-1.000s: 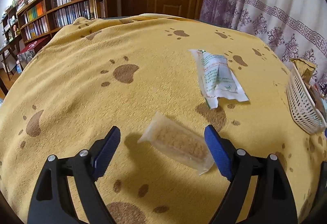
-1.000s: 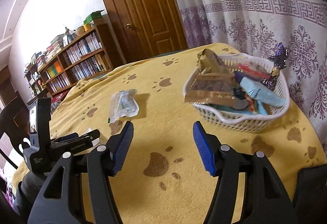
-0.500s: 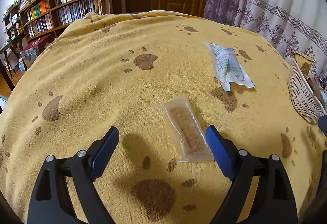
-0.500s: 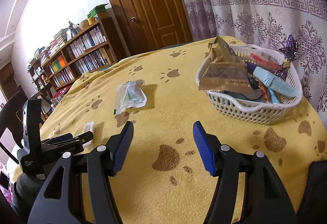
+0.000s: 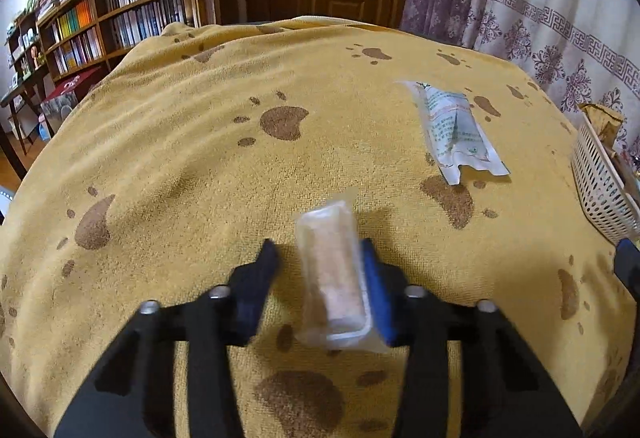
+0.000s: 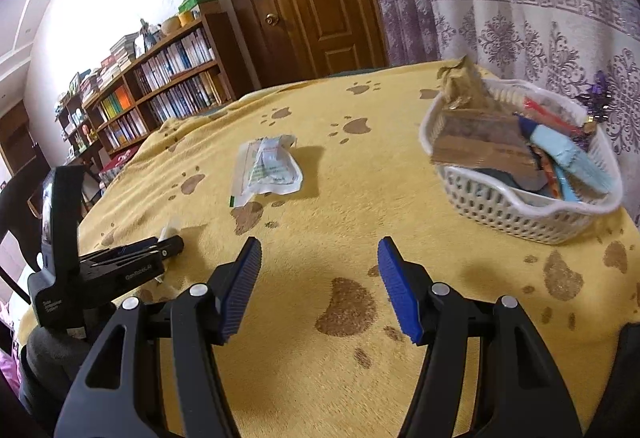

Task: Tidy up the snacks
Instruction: 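Grasp the white-green packet with the right tool while the left tool holds the bar packet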

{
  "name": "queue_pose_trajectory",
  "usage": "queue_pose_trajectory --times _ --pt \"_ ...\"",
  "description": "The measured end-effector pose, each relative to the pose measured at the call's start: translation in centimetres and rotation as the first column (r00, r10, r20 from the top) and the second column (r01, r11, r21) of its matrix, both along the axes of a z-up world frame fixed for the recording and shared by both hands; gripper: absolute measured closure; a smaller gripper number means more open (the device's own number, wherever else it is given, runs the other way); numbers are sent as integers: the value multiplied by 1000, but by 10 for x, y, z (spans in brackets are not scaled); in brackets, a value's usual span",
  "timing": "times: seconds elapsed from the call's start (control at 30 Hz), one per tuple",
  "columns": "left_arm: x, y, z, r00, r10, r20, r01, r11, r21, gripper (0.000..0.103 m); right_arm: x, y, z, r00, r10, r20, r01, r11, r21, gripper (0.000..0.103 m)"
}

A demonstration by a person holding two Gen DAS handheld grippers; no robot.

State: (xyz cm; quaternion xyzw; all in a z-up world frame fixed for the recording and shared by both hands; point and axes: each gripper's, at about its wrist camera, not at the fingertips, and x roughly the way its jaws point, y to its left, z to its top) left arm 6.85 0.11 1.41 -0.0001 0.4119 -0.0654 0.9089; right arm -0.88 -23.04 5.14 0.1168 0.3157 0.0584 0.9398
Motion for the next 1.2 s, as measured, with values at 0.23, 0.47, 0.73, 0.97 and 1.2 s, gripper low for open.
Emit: queue_pose_trajectory --times 0.23,0.47,0.73,0.97,1.2 --pt "-5 12 7 999 -29 42 33 995 -91 76 36 23 -7 997 59 -56 -62 996 -57 41" --pt "-14 22 23 992 30 126 -18 995 -97 76 97 41 -14 990 81 -119 -89 994 -61 31" --pt "-17 32 27 986 85 143 -67 990 -126 76 164 65 -16 985 90 -144 -100 993 -66 31" --pt "-19 37 27 985 108 135 -88 985 -147 76 201 84 -27 979 95 -183 -119 985 -124 30" --pt "-19 37 26 985 114 126 -94 984 -148 76 205 91 -30 979 91 -180 -122 978 -169 49"
